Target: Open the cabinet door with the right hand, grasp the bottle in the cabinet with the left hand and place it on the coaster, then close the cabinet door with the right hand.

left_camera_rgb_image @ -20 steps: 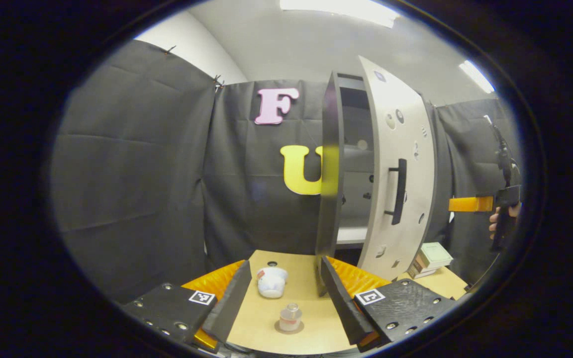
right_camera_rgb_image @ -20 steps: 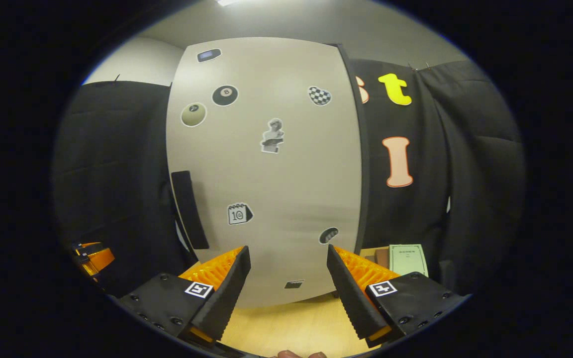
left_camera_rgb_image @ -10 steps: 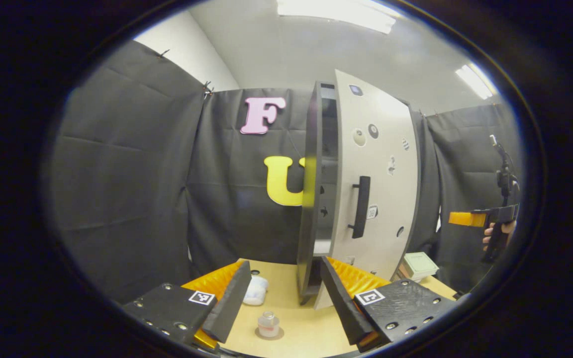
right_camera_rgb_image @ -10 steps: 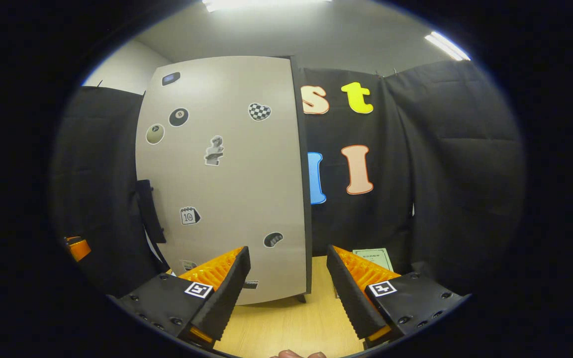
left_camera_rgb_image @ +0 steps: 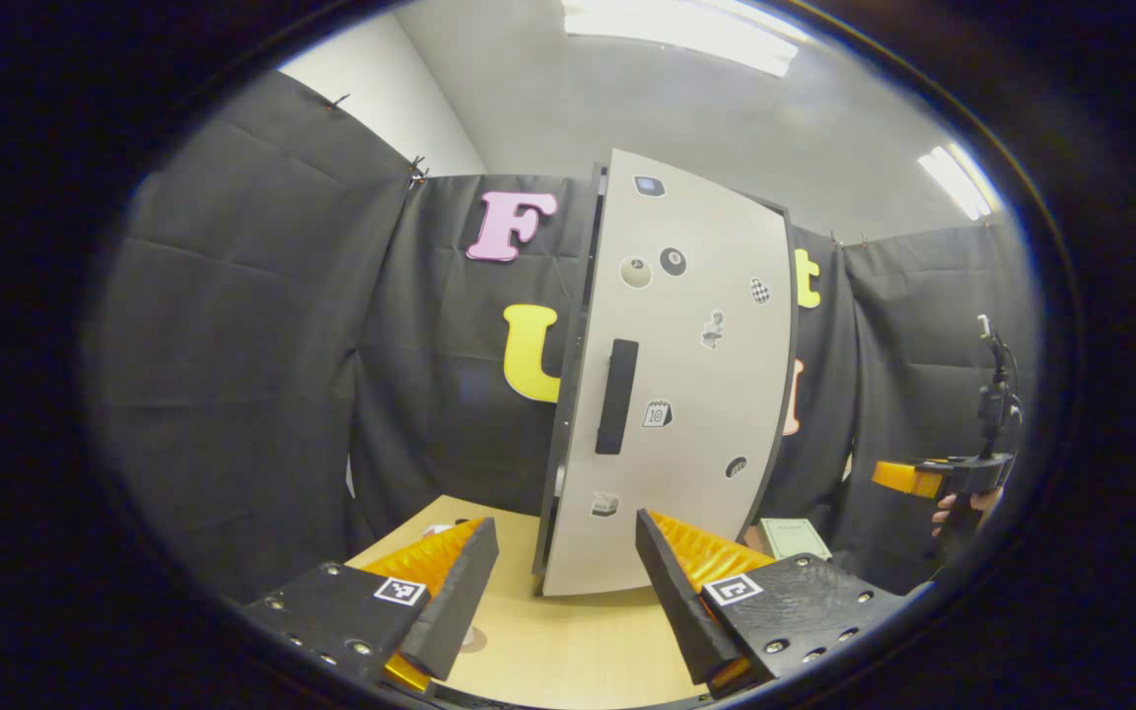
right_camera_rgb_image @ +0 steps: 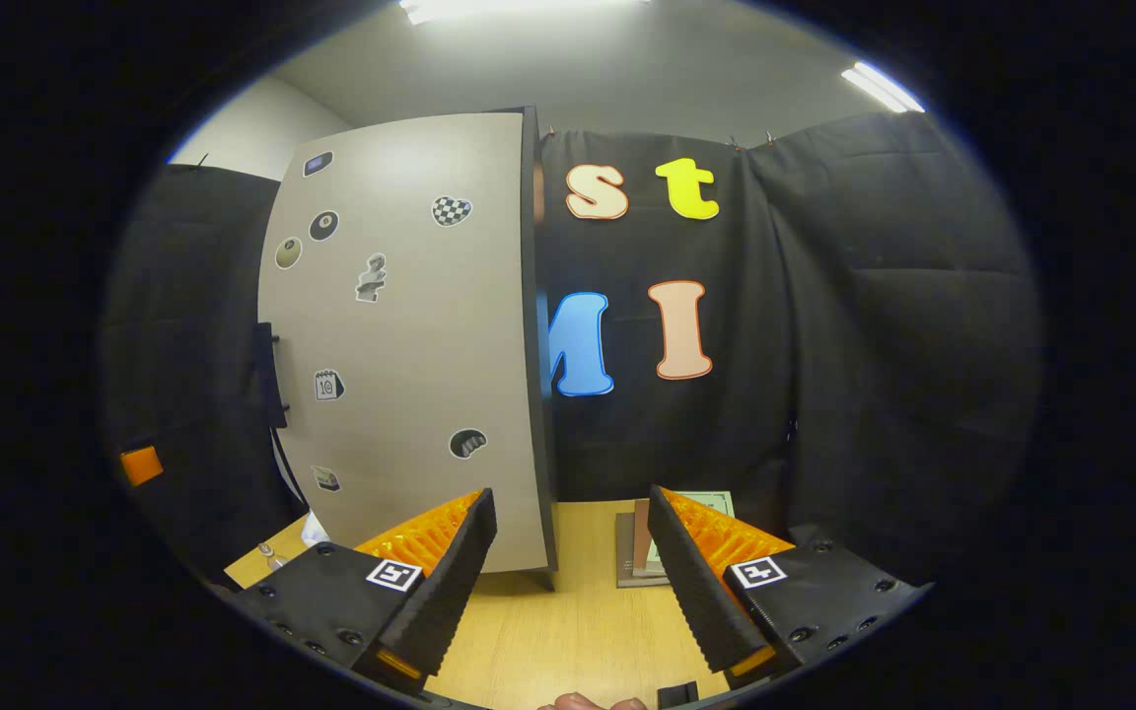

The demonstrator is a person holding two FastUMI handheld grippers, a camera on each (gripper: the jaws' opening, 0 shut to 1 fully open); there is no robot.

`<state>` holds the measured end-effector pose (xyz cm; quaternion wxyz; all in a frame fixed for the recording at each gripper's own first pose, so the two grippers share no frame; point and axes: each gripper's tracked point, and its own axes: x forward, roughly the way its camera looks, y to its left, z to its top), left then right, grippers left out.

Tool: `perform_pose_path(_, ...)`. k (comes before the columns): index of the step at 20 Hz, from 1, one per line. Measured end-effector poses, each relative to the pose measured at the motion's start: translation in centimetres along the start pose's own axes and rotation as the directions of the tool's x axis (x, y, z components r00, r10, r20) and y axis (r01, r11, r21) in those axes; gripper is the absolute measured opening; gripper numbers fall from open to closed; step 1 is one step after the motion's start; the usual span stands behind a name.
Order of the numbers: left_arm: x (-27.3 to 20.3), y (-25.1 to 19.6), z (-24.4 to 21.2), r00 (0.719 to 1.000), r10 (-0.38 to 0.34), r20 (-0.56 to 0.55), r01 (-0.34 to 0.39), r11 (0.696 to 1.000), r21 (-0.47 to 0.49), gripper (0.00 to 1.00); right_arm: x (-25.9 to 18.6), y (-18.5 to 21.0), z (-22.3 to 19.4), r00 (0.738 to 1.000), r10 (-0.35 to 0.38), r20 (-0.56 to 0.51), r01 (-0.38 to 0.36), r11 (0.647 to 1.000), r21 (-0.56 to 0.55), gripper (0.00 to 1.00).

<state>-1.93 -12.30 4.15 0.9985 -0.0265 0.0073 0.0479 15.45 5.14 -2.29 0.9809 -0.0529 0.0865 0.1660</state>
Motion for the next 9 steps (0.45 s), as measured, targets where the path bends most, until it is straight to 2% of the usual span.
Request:
perform_pose_path(2,-0.3,-0.5,-0.3,1.0,0.003,-0.009,-0.002,1.0,0.003,0.84,-0.9,-0.4,-0.9,0.999,0.019,-0.027,-0.019,1.0,0.006,0.98)
perform_pose_path(5,-0.2,-1.4,-0.4,1.0,-0.017,-0.018,0.017,1.0,0.005,0.88,-1.5,-1.2,-0.9,1.0,0.02,-0.011,-0.02,1.0,-0.014,0.98)
perform_pose_path(6,-0.1,-1.6,-0.2,1.0,-0.018,-0.017,0.018,1.0,0.012,0.85,-1.8,-1.4,-0.9,1.0,0.02,-0.012,-0.02,1.0,-0.023,0.98)
perform_pose_path(9,0.0,-2.3,0.1,1.0,-0.027,-0.015,0.027,0.999,0.018,0.85,-2.4,-1.9,-0.8,1.0,0.022,-0.008,-0.022,1.0,-0.02,0.98)
